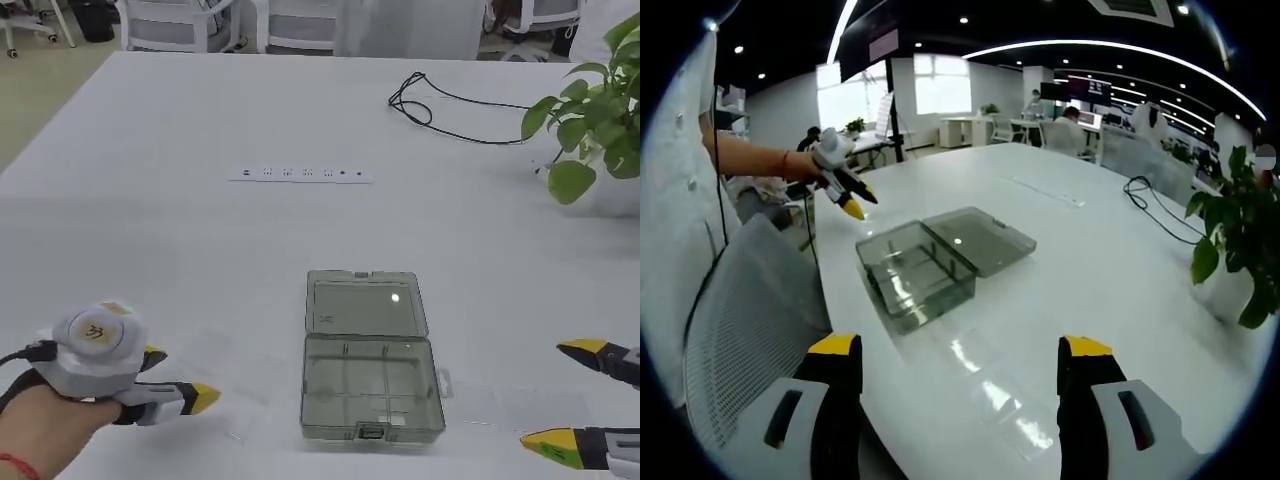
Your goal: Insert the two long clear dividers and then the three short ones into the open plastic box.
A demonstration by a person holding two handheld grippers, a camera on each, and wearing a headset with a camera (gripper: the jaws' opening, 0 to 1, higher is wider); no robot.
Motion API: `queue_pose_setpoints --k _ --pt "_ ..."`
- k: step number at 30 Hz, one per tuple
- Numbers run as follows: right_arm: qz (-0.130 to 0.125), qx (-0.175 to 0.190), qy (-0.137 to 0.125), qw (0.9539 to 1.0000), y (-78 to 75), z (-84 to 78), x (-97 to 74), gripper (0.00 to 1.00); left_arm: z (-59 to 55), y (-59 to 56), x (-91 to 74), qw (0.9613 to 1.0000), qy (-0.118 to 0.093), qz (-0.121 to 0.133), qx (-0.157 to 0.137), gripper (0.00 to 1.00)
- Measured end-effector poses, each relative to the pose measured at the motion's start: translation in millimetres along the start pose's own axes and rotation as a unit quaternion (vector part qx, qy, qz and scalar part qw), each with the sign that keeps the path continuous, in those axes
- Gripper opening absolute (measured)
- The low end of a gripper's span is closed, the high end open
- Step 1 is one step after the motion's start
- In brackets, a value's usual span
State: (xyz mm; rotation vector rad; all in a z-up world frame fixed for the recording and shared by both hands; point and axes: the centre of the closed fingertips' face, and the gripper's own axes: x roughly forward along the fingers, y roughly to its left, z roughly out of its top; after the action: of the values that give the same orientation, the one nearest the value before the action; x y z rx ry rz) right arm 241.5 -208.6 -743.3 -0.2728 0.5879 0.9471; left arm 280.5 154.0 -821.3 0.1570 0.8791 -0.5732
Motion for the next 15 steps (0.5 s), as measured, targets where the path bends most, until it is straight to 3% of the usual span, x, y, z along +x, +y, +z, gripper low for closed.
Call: queue_pose_setpoints --k 2,7,15 --pt "-0.001 0.001 0.0 1.0 -0.6 -0.5 -0.3 0.81 -6.2 5.0 2.2 0.9997 0.018 0.011 -0.009 0.54" --pt "-0.002 0.003 0.0 1.0 -1.6 -1.8 -0.5 0.81 -12.3 9.8 8.3 0.9987 0.035 0.016 -0.033 0.52" --pt "-0.003 0.008 -0.002 1.0 -2.5 -2.2 0.4 0.8 -18.8 13.9 12.3 0.997 0.068 0.027 -0.027 0.48"
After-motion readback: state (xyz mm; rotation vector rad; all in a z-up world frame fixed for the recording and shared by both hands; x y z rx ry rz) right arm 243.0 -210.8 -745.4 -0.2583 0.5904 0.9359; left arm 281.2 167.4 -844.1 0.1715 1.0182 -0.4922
